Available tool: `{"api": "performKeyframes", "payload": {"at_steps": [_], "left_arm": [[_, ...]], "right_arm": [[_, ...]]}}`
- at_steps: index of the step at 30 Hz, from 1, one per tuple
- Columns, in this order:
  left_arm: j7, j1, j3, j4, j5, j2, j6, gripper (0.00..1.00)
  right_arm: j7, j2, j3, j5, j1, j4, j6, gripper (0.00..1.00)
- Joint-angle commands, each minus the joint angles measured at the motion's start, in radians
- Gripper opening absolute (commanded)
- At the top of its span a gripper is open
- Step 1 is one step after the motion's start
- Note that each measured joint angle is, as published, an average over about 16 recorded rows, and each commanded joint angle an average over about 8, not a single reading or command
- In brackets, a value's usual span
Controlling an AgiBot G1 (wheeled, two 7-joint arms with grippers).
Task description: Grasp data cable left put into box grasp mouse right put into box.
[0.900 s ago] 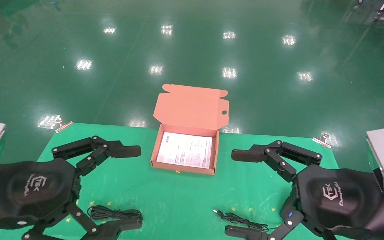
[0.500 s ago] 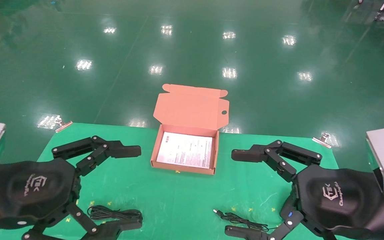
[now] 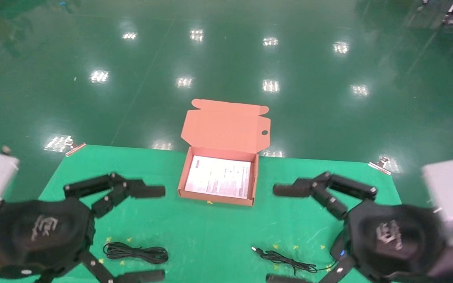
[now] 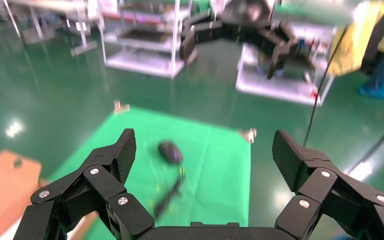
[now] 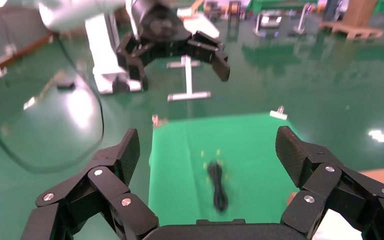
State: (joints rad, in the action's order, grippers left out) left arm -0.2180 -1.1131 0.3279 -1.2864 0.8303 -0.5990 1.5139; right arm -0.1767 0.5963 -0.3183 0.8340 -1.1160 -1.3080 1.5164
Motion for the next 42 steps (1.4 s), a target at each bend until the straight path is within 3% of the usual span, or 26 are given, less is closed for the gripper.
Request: {"api": "performKeyframes", "payload": {"at_steps": [1,9,18,25,33,42], "left_arm": [[-0.009,-0.008,0.012,-0.001,0.026,0.006,0.004,1.0],[-0.039,-0.144,0.126,-0.011,0.28,-0.022,0.036,1.0],[-0.04,-0.302,0.279,-0.027,0.663,-0.113,0.01,1.0],[-0.05,-0.351,0.381,-0.053,0.959,-0.214,-0.067,1.0],[-0.125,-0.321,0.44,-0.052,1.146,-0.283,-0.147,1.0],[-0.212,-0.269,0.478,-0.007,1.24,-0.33,-0.176,1.0]], "right_arm": [[0.003,-0.006,-0.008,0.026,-0.007,-0.009,0.005,1.0],[0.035,0.0,-0.158,0.305,-0.172,-0.036,0.054,1.0],[0.089,0.06,-0.444,0.616,-0.389,-0.039,0.063,1.0],[0.09,0.141,-0.632,0.842,-0.5,-0.037,0.043,1.0],[0.016,0.212,-0.713,1.006,-0.519,-0.038,-0.021,1.0],[-0.143,0.268,-0.751,1.152,-0.453,-0.036,-0.113,1.0]]}}
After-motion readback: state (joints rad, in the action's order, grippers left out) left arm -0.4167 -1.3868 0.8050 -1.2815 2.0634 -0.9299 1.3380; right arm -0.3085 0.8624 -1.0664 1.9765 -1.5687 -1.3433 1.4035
